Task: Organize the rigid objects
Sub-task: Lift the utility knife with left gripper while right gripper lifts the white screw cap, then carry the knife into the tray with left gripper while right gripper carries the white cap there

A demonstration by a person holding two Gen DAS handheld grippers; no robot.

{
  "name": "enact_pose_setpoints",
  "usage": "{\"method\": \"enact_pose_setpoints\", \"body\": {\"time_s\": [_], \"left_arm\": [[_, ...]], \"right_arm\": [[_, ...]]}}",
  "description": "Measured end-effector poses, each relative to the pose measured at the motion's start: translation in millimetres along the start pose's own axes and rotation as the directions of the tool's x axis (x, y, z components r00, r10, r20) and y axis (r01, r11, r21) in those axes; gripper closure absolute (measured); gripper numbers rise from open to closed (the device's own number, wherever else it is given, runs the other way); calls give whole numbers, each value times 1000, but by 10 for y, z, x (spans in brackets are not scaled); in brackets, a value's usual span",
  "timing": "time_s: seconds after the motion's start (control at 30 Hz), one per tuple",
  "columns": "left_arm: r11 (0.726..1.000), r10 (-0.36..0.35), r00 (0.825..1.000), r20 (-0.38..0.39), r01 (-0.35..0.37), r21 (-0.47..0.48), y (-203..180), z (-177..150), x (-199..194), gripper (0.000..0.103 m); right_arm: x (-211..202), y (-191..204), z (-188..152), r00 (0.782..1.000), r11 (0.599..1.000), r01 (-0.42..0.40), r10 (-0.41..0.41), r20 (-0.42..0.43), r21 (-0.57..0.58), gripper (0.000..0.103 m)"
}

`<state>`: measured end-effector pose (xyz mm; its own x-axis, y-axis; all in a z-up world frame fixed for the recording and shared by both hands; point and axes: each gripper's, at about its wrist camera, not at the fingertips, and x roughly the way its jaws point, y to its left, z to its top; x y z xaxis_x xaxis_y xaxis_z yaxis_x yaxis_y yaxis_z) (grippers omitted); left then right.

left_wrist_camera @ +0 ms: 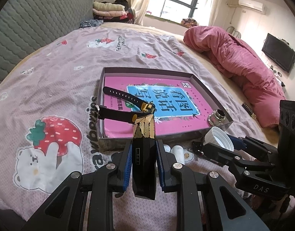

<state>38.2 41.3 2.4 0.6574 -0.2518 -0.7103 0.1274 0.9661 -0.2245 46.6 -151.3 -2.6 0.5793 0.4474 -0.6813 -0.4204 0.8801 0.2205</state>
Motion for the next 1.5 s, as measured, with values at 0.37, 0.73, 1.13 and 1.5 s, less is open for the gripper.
{"method": "enact_pose_setpoints", "body": {"time_s": [0.37, 0.73, 1.13, 1.5], "left_arm": [[1000, 11, 1000, 20, -11, -14, 48, 78, 45, 80], [999, 29, 1000, 10, -29, -19, 84, 150, 217, 80], [999, 39, 999, -13, -39, -34, 165, 210, 422, 80], [999, 47, 999, 17, -47, -12, 146, 351, 527, 80]], "right_arm": [[-140, -75, 129, 997, 998, 49, -47, 65, -25, 53], [-147, -182, 210, 993, 996, 86, -85, 80, -17, 53], [-66, -286, 286, 992, 995, 96, -96, 78, 0, 53], [58, -344, 336, 992, 994, 107, -107, 68, -2, 53]]}}
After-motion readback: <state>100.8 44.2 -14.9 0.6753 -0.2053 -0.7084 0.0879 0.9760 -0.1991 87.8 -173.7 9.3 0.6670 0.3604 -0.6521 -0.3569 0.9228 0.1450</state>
